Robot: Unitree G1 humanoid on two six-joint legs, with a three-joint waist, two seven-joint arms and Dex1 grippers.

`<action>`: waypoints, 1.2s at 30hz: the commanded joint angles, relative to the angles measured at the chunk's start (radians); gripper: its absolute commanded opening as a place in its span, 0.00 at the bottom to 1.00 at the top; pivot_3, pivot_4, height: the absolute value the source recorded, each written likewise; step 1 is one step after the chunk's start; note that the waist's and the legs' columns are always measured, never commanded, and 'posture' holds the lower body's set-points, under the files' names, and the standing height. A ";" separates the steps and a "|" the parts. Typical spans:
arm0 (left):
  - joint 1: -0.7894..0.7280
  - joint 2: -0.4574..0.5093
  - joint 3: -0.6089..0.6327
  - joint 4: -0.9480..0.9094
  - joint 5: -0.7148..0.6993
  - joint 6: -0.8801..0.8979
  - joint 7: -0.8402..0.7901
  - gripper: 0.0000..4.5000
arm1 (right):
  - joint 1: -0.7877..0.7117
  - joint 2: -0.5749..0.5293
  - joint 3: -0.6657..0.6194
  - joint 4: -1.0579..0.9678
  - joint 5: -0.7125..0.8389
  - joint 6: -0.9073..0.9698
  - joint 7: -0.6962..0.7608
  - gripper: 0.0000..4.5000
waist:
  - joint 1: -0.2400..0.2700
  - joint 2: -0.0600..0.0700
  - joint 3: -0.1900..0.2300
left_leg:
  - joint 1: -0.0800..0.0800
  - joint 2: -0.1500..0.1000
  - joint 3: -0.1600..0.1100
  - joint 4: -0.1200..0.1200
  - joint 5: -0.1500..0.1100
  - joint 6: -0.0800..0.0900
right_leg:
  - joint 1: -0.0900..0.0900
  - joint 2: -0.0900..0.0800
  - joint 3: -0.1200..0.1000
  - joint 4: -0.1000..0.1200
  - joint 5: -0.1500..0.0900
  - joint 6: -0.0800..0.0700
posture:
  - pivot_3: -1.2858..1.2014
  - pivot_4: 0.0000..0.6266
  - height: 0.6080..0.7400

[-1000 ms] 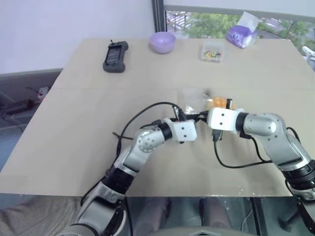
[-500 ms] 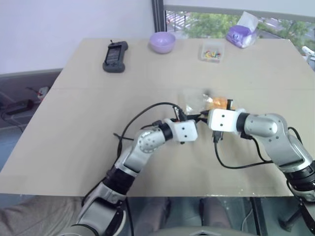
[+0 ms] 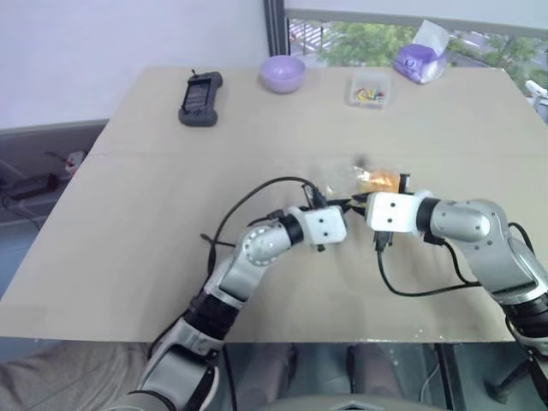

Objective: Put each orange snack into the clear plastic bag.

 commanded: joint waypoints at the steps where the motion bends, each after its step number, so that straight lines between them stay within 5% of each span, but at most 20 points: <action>1: -0.003 -0.005 0.014 -0.035 -0.019 0.016 0.001 0.00 | 0.005 -0.016 -0.045 -0.043 0.003 -0.032 -0.003 0.17 | 0.000 0.000 0.000 | 0.000 0.000 0.000 0.000 0.000 0.000 | 0.000 0.000 0.000 0.000 0.000 0.000 | 0.52 0.24 1.00; 36: 0.002 0.001 -0.005 -0.050 -0.026 -0.005 -0.010 0.00 | -0.007 -0.001 -0.023 -0.016 -0.026 -0.063 -0.010 0.17 | 0.000 0.000 0.000 | 0.000 0.000 0.000 0.000 0.000 0.000 | 0.000 0.000 0.000 0.000 0.000 0.000 | 0.52 0.24 1.00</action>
